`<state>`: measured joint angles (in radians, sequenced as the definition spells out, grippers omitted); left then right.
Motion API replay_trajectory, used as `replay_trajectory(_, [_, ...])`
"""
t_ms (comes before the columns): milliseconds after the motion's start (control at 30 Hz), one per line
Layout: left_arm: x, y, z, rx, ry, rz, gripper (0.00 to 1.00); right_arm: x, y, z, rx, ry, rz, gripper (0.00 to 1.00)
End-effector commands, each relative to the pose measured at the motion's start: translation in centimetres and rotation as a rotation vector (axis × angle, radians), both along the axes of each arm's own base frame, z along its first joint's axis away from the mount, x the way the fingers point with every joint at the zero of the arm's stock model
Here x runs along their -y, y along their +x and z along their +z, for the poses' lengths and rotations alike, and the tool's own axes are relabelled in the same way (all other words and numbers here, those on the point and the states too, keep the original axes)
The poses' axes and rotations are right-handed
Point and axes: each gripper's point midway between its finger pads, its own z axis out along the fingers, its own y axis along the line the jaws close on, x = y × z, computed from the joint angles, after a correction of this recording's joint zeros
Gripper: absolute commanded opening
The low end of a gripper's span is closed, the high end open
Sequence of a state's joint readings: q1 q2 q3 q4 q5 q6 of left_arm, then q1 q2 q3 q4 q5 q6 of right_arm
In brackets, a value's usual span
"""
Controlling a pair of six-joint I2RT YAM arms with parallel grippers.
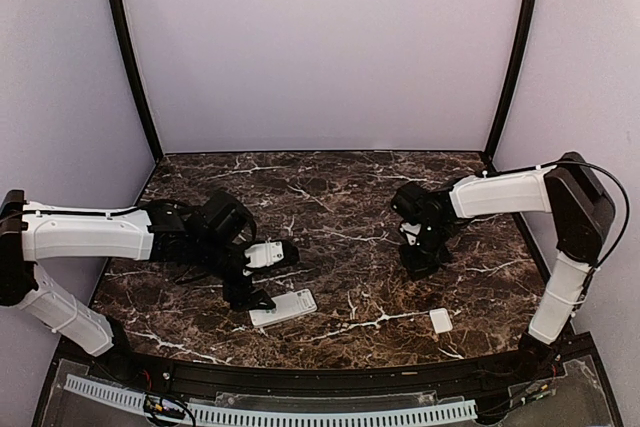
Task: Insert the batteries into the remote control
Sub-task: Pick up the battery at the center of the board.
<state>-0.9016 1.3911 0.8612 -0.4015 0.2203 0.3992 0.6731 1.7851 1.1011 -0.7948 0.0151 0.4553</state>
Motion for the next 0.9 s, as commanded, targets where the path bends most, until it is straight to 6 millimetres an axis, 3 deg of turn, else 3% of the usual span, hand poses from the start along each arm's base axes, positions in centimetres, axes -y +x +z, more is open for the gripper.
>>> replay_trajectory(0, [-0.2,-0.5,0.2,-0.009,-0.001,-0.007,0.80,-1.3,-0.7,-0.3,-0.042,0.085,0.012,0.00])
replay_trajectory(100, [-0.7,-1.0,-1.3,-0.029,0.027,-0.014,0.81,-2.0,-0.5,0.5,-0.040,0.123,0.021,0.00])
replay_trajectory(200, [-1.9,-2.7,-4.9,-0.039,0.172,-0.070,0.81,-2.6,-0.6,1.2,-0.040,0.158,0.027,0.00])
replay_trajectory(333, [-2.4,-4.0,-7.3,-0.044,0.252,-0.117,0.82,-2.5,-0.8,1.2,-0.042,0.164,0.031,0.00])
replay_trajectory(733, [-3.1,-3.2,-9.3,-0.024,0.314,-0.070,0.83,-1.5,-1.3,-0.2,-0.052,0.101,0.045,0.00])
replay_trajectory(867, [-3.2,-3.2,-9.8,-0.035,0.327,-0.062,0.77,-1.1,-1.8,-0.2,-0.050,0.062,0.056,0.09])
